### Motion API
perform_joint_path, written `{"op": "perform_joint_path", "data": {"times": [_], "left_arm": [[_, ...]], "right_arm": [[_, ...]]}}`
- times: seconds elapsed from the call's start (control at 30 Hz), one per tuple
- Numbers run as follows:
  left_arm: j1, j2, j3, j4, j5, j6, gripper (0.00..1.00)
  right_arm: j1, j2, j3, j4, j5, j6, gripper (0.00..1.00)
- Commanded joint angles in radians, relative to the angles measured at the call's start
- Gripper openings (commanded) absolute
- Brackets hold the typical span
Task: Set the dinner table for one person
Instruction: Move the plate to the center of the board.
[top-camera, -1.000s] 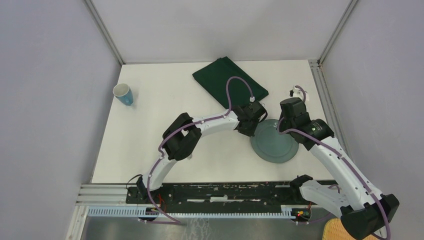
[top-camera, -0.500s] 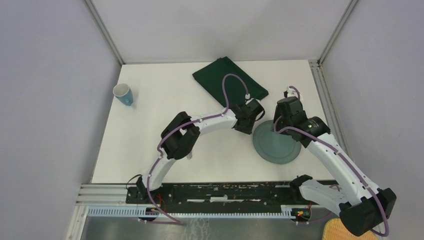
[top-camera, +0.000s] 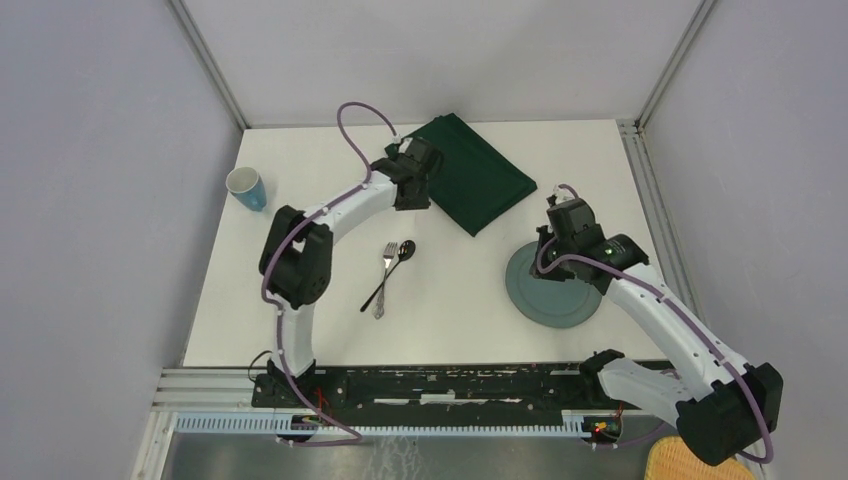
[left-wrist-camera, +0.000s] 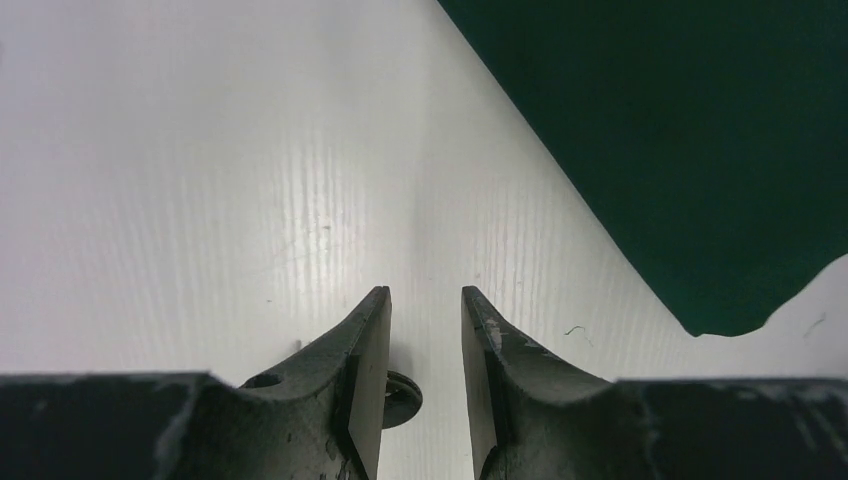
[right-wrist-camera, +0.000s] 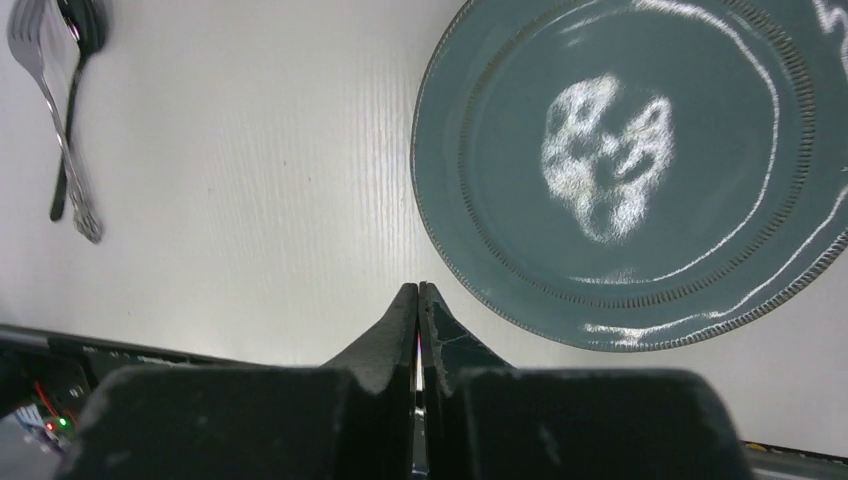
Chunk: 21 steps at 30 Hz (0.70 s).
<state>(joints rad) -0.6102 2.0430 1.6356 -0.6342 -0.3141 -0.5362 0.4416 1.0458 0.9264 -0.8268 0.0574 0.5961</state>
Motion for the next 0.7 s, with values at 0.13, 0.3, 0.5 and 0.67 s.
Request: {"op": "perform_joint_path", "data": {"times": [0.13, 0.3, 0.5, 0.67], "left_arm": [[0.038, -0.158, -0.012, 0.000, -0.018, 0.035, 0.40], [0.043, -0.166, -0.027, 0.004, -0.010, 0.029, 0.40], [0.044, -0.168, -0.033, 0.007, 0.001, 0.027, 0.39], [0.046, -0.183, -0.040, 0.008, 0.001, 0.028, 0.39]], "right_arm": [[0.007, 0.003, -0.108, 0.052, -0.205, -0.002, 0.00], [0.011, 0.000, -0.146, 0.049, -0.283, 0.004, 0.00], [0.021, 0.017, -0.185, 0.032, -0.315, -0.009, 0.00], [0.027, 0.035, -0.208, 0.002, -0.312, -0.017, 0.00]]}}
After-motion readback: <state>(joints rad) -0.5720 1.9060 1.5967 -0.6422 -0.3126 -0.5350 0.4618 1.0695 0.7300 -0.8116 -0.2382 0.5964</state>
